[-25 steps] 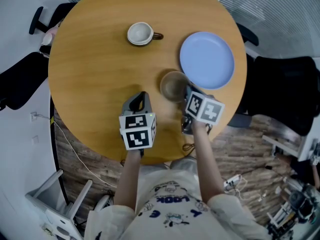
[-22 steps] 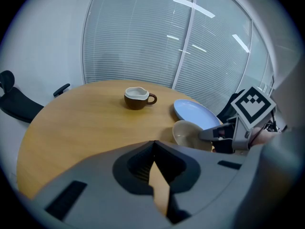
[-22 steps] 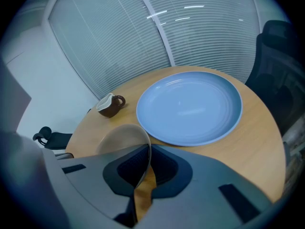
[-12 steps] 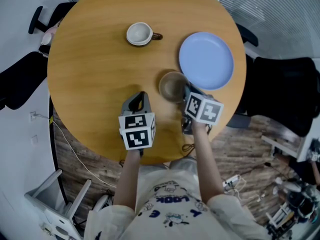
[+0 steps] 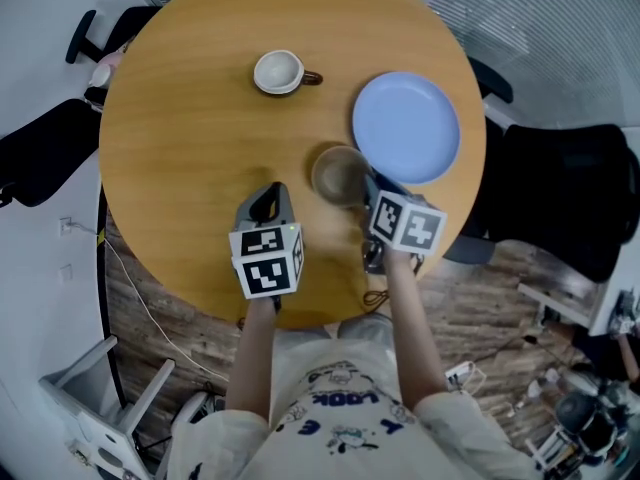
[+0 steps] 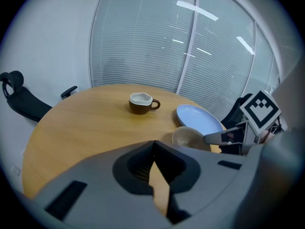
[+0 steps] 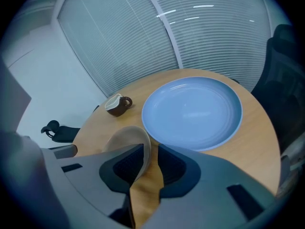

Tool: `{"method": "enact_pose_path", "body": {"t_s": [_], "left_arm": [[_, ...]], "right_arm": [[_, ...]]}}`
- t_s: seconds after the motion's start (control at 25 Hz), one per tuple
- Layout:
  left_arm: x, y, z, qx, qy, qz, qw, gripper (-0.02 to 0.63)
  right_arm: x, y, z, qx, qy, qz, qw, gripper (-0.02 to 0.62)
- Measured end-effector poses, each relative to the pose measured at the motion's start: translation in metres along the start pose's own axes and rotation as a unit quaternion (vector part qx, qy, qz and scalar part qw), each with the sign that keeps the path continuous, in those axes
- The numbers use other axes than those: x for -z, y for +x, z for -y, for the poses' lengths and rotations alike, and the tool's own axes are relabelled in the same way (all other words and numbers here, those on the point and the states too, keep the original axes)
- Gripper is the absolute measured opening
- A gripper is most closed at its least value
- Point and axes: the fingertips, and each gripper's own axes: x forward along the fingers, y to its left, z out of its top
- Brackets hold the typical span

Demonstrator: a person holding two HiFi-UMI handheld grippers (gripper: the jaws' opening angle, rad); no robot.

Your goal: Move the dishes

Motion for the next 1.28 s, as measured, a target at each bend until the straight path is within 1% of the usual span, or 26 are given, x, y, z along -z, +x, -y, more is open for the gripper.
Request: {"method": "enact_pose_path", "body": {"t_s": [0.16, 0.4, 0.56, 0.68, 0.8, 0.96, 1.12, 1.28], "left_arm": [[-0.006, -0.01, 0.003, -0.02, -0.017, 0.016, 0.9995, 0.003], [-0.011, -0.029, 0.013, -0.053, -0.044, 0.043, 0.9967, 0.003], [-0.012, -0.042, 0.014, -0.068, -0.058, 0.06, 0.9942, 0.003], [-0.011, -0.05, 0.014, -0.073, -0.065, 0.066, 0.993, 0.003], [-0.012, -0.056, 0.014, -0.073, -0.065, 0.07, 0.9928, 0.003], [-0.017, -0.061, 0.007, -0.061, -0.062, 0.073, 0.9935, 0.003], [-0.023, -0.062, -0.002, -0.049, -0.054, 0.073, 0.9946, 0.003], [-0.031, -0.061, -0.009, -0.033, -0.047, 0.075, 0.9955, 0.003]], "right_arm": [[-0.011, -0.016, 0.003, -0.014, -0.012, 0.01, 1.0, 0.075], [-0.034, -0.034, 0.003, -0.048, -0.05, 0.023, 0.997, 0.075], [-0.042, -0.04, -0.006, -0.07, -0.075, 0.028, 0.994, 0.075], [-0.047, -0.045, -0.013, -0.079, -0.082, 0.032, 0.993, 0.075], [-0.047, -0.048, -0.019, -0.084, -0.08, 0.036, 0.993, 0.075], [-0.048, -0.05, -0.035, -0.087, -0.078, 0.042, 0.992, 0.065], [-0.053, -0.053, -0.047, -0.078, -0.08, 0.057, 0.992, 0.041], [-0.059, -0.055, -0.052, -0.068, -0.078, 0.069, 0.992, 0.034]]}}
